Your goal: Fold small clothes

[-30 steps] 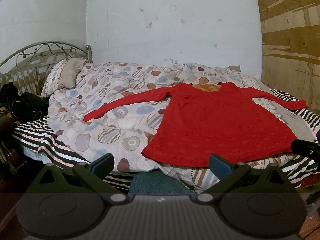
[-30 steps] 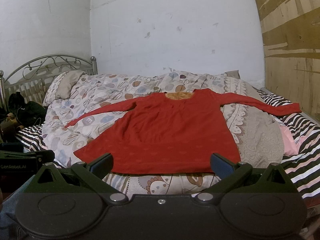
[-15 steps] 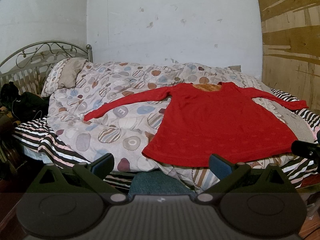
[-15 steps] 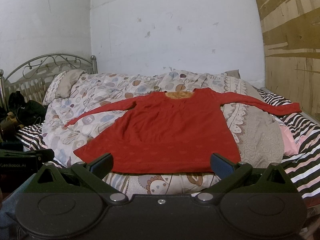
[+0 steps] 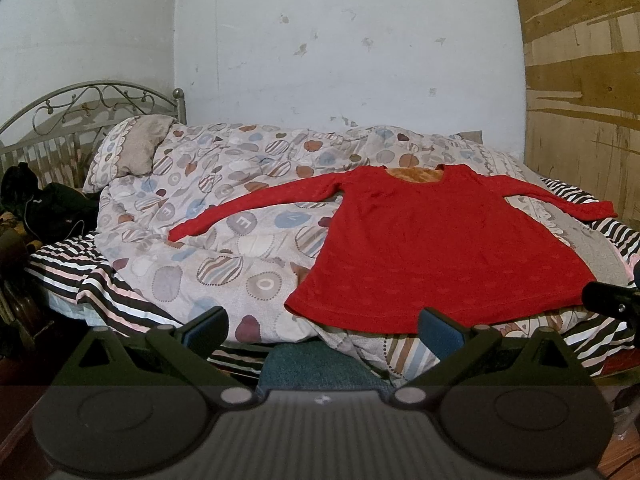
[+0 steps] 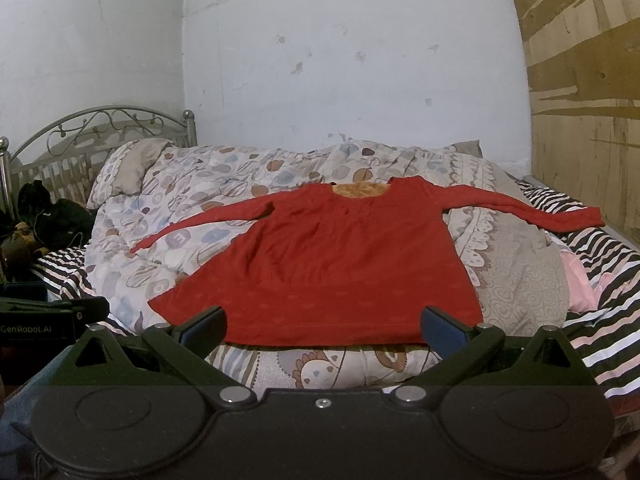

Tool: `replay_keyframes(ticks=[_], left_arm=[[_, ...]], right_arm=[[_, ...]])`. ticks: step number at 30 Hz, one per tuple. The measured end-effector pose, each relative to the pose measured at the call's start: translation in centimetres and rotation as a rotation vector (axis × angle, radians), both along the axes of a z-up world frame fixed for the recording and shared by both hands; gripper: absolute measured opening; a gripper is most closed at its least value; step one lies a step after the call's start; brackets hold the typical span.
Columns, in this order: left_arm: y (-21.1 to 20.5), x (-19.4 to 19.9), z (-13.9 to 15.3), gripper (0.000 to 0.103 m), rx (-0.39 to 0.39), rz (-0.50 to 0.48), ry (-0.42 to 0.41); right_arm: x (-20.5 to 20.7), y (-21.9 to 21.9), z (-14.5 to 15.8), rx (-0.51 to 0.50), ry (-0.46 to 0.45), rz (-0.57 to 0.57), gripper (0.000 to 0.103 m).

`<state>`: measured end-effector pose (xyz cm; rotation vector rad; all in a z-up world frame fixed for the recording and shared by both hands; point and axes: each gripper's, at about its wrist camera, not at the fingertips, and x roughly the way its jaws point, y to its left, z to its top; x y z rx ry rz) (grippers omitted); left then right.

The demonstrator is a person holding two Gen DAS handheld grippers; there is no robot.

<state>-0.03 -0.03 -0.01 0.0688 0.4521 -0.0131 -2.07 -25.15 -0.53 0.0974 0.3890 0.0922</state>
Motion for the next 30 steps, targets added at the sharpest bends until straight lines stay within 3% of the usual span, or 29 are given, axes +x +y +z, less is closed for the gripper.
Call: replay_keyframes(ticks=[19,30], left_arm=[[0.0,0.1,0.0,0.103,0.0,-0.001,0.005],[-0.8,4.7,0.4,0.103,0.037,-0.059,0.129]], right_arm=[[0.0,0.1,0.0,-0.002,0.002,0.0,0.103],[3.4,-1.5,1.8,0.043,0.092,0.002,0.103]])
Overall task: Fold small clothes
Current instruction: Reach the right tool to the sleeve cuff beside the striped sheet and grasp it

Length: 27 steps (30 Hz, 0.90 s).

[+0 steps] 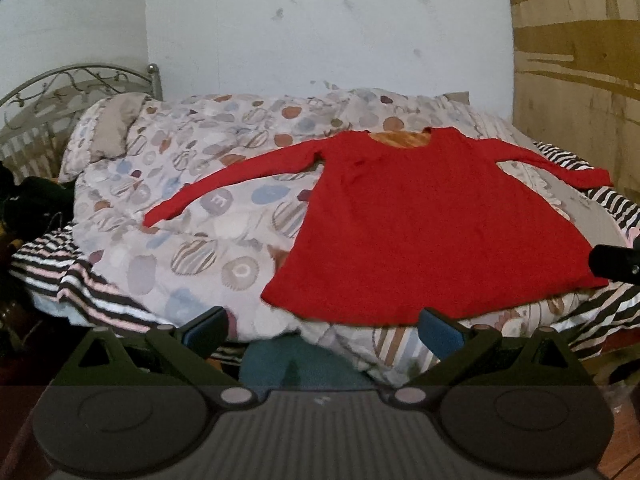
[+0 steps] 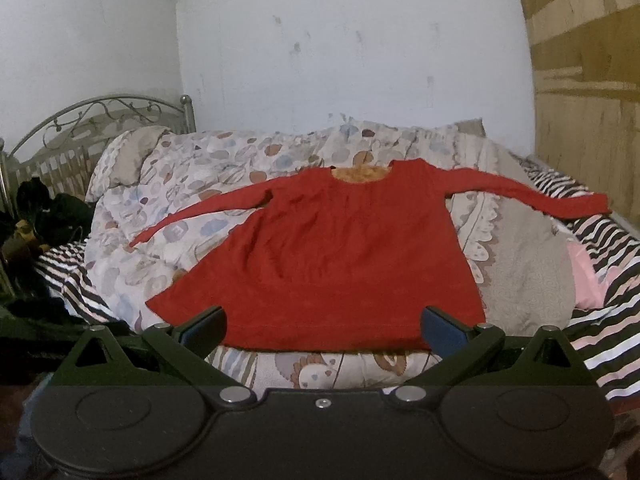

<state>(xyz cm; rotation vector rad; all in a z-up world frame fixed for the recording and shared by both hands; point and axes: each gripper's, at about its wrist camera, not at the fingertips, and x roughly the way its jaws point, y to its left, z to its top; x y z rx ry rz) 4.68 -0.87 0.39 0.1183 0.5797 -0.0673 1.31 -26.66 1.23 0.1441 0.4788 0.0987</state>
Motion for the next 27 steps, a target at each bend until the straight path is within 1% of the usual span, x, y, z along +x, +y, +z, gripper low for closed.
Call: replay_keyframes(ticks=[5,9,11,14,18,22,24,27], left_arm=[[-0.3,3.8,2.3,0.103,0.009,-0.022,0.003],[-0.8,8.2,4.3,0.103,0.01,-0.036,-0.006],[-1.0,10.7,5.0,0.103,-0.007,-0.045,-0.004],[-1.5,14.4,5.8,0.103,-0.059,-0.074,0.004],[-2.9,19.2,5.5,0.103,-0.077,-0.09,0.006],[-4.1,23.7,4.0,0.103,-0.105,-0.11,0.058],[-4.6,25.2,3.2,0.103,-0.113,-0.125,0.074],[-5.4,27.2,1.9,0.103,-0.097,-0.129,0.091]], right_arm=[[2.9,-0.7,1.4,-0.024,0.041,-0.06,0.103],[5.5,-1.5,2.8,-0.082,0.051,-0.13,0.103],[7.2,-2.2,3.4,-0.104,0.07,-0.181,0.103],[10.1,-3.3,3.8,-0.111,0.106,-0.24,0.103],[14.2,-5.4,3.5,-0.122,0.141,-0.29,0.103],[18.5,-7.9,2.6,-0.133,0.194,-0.351,0.103],[20.1,-8.7,2.0,-0.156,0.207,-0.369,0.103],[22.4,-10.5,1.1,-0.178,0.22,-0.393,0.103]])
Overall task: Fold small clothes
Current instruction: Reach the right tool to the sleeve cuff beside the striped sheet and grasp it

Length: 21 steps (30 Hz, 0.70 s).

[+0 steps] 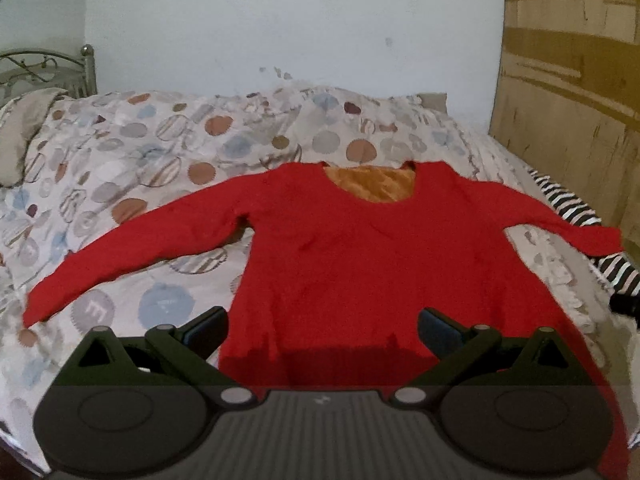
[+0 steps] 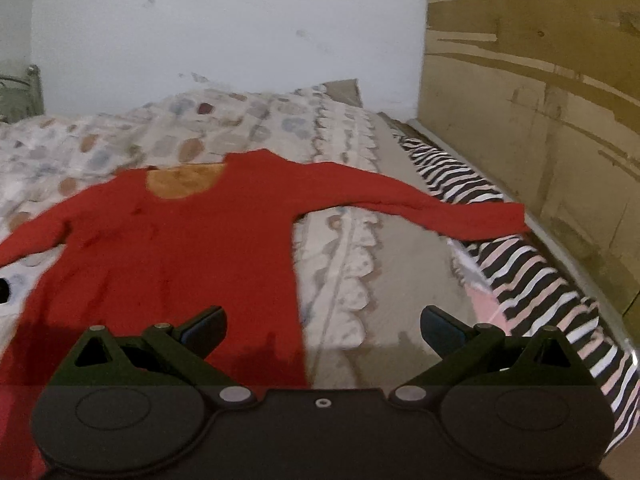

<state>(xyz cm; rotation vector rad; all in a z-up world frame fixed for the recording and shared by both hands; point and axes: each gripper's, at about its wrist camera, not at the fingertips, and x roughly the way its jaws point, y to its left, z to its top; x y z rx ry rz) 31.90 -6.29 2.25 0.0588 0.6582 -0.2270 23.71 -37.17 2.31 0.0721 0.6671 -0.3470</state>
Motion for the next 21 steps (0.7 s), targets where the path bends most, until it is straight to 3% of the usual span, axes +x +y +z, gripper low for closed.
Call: replay_keyframes(ticks=[2,6,11,16,21], left_arm=[[-0.4,0.9,-0.9,0.103,0.004,-0.007,0.018],[-0.7,1.7,-2.8,0.103,0.0,-0.026,0.057],[0.0,0.8,-4.4,0.103,0.01,-0.019,0.062],[0.8,0.1,-4.5,0.103,-0.003,0.011,0.064],[1.0,-0.6,-4.1,0.103,0.019,0.029,0.058]], right_arm=[[1.1,-1.6,-0.6,0.014,-0.02,-0.011,0.103],[2.3,-6.5,-2.3,0.036,-0.157,-0.078,0.103],[4.4,-14.6,-4.7,0.025,-0.21,-0.217,0.103],[6.7,-23.5,-6.4,0.156,-0.193,-0.358,0.103],[8.3,-30.1,-7.6,0.282,-0.234,-0.488,0.103]])
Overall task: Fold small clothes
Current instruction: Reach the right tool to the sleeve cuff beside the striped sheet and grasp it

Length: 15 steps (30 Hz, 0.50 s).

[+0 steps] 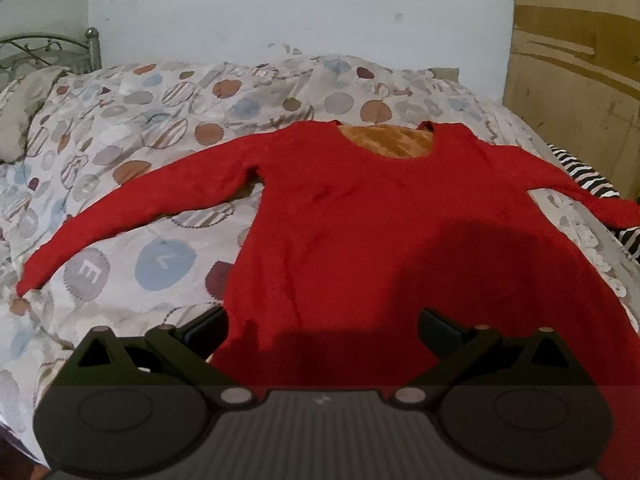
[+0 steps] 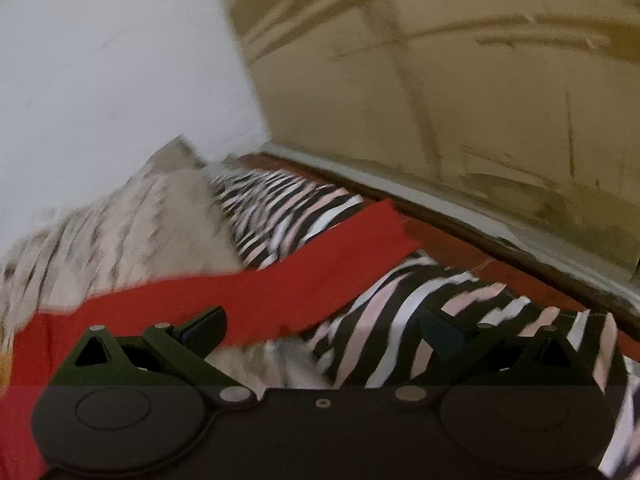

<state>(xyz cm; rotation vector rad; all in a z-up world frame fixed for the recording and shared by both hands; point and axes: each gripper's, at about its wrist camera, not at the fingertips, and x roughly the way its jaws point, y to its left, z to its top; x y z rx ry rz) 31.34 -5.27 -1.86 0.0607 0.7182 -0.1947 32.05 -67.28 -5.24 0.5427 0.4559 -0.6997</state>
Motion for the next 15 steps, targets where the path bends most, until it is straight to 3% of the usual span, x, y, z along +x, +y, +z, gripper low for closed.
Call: replay_keyframes(ticks=[4,5,13,15], left_arm=[[0.4,-0.4,0.1,0.103,0.003,0.018,0.001],[0.5,-0.5,0.1,0.103,0.007,0.019,0.002],[2.2,-1.4,0.2,0.103,0.058,0.059,0.019],[2.6,-1.5,0.3,0.103,0.054,0.071,0.026]], right_arm=[[0.6,-3.6,-1.0,0.11,-0.031,-0.131,0.1],[0.8,-4.1,-1.2,0.122,-0.038,-0.154,0.093],[2.9,-7.3,-3.0,0.191,-0.078,-0.226,0.08],[3.1,-7.7,-3.6,0.209,-0.079,-0.252,0.072]])
